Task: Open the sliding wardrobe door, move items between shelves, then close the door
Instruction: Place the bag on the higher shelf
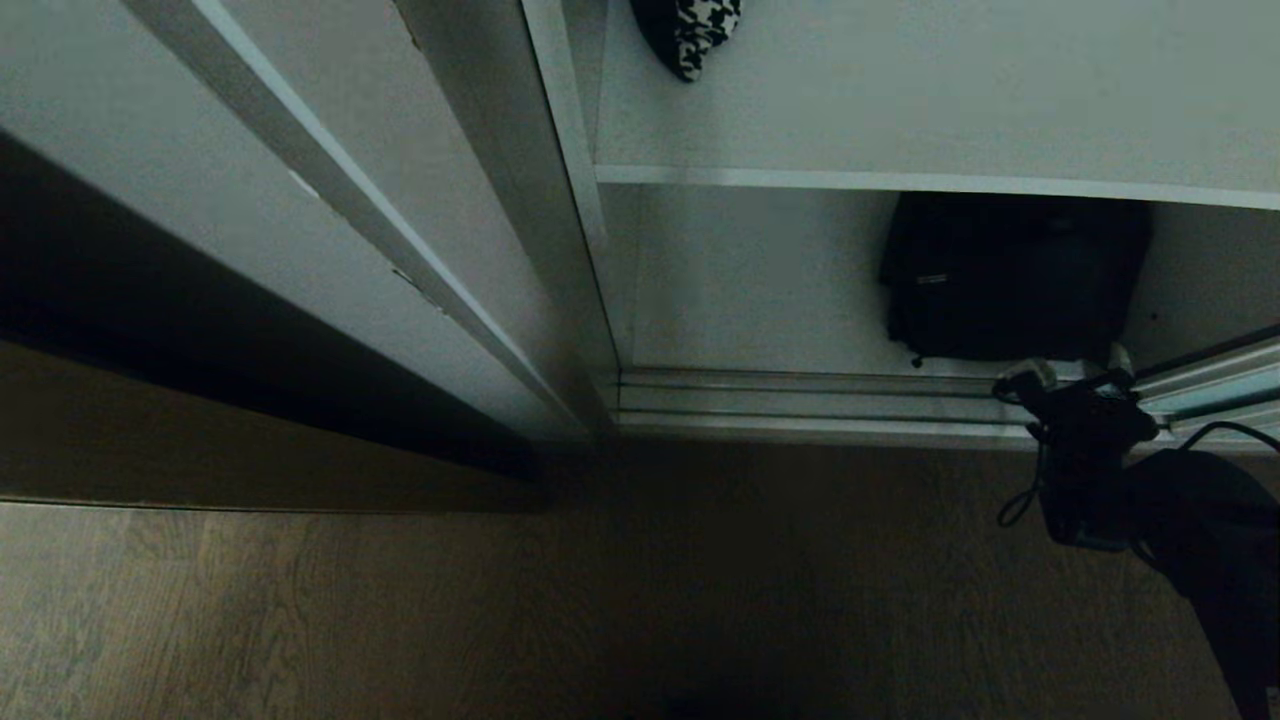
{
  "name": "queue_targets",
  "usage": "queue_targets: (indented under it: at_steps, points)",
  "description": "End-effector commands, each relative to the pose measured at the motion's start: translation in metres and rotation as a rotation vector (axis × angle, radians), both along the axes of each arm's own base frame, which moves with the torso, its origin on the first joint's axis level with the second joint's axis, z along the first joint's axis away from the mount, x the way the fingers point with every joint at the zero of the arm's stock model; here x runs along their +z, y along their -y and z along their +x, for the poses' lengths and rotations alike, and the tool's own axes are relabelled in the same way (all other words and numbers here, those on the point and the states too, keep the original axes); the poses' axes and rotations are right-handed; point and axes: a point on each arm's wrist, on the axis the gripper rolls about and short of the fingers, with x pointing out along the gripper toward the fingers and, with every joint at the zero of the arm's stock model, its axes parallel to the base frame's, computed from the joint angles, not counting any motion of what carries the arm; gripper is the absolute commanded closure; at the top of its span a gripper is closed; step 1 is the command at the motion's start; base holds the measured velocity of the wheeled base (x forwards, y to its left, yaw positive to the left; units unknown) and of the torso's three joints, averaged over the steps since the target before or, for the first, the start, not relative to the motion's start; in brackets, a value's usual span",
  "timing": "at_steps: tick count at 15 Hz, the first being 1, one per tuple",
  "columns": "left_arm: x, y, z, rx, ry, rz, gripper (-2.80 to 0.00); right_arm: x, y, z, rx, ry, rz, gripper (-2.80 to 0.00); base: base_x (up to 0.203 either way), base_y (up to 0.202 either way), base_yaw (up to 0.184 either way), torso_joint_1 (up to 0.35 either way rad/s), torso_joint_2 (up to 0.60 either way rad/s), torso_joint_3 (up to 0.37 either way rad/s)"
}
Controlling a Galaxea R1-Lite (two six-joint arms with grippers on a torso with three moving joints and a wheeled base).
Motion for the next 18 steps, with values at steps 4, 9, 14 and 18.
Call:
queue_targets:
  at_steps: [4, 9, 14, 18]
  points:
    - [0.000, 0.000, 0.000, 0.001, -0.001, 0.000, 0.00, 0.005, 0.007, 0.001, -0.034, 0.037, 0.163, -2.80, 0.000, 0.000, 0.000, 0.000, 0.00, 0.000]
    - [0.000, 0.000, 0.000, 0.001, -0.001, 0.000, 0.00, 0.030, -0.002, 0.005, 0.066, 0.145, 0.327, -2.80, 0.000, 0.000, 0.000, 0.000, 0.00, 0.000]
    - [0.000, 0.000, 0.000, 0.001, -0.001, 0.000, 0.00, 0.021, -0.033, 0.011, 0.209, 0.165, 0.270, -2.80, 0.000, 0.000, 0.000, 0.000, 0.00, 0.000]
    - [0.000, 0.000, 0.000, 0.002, -0.001, 0.000, 0.00, 0.002, -0.044, 0.016, 0.237, 0.117, 0.318, -2.80, 0.000, 0.000, 0.000, 0.000, 0.00, 0.000]
